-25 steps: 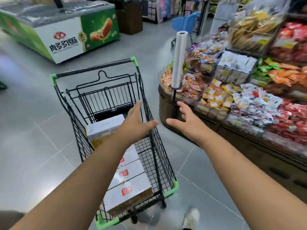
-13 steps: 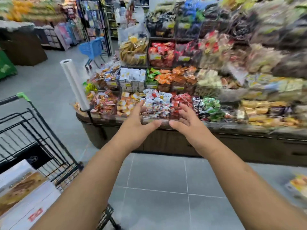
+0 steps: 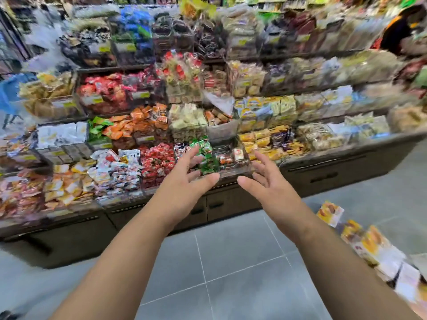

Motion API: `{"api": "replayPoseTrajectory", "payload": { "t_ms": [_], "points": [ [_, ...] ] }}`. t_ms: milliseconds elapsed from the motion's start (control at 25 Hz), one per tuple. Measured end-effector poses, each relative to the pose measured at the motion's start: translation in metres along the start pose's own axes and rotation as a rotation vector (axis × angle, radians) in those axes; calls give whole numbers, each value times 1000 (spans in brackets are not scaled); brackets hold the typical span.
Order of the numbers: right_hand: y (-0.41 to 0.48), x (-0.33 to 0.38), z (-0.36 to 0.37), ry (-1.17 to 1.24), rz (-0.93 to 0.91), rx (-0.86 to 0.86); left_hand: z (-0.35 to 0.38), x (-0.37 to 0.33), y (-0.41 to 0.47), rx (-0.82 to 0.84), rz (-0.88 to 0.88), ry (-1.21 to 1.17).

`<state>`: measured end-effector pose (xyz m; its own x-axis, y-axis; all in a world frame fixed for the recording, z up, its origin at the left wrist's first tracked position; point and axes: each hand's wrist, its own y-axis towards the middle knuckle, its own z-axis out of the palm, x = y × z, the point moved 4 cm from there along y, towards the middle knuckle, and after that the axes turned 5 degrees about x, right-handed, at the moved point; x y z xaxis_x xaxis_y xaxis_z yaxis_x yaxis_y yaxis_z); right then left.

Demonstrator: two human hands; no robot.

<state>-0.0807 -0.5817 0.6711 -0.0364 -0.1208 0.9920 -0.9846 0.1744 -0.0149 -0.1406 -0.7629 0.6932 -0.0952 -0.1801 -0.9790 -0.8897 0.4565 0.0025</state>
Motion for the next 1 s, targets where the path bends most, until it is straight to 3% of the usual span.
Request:
{"api": "replayPoseTrajectory", "payload": {
  "t_ms": [240,560,720,1000],
  "points": [
    [28,-17,-74,30,40,-176,68,-11,92,179,53,11],
    [71,-34,-177,-20,120,-522,163,-19,228,537,109,71],
    [63,-54,-229,10,145,-740,228,-20,275,751,135,136],
    [9,-105,-352,53,216,-1011,382,-9,315,964,129,137]
  ]
}}
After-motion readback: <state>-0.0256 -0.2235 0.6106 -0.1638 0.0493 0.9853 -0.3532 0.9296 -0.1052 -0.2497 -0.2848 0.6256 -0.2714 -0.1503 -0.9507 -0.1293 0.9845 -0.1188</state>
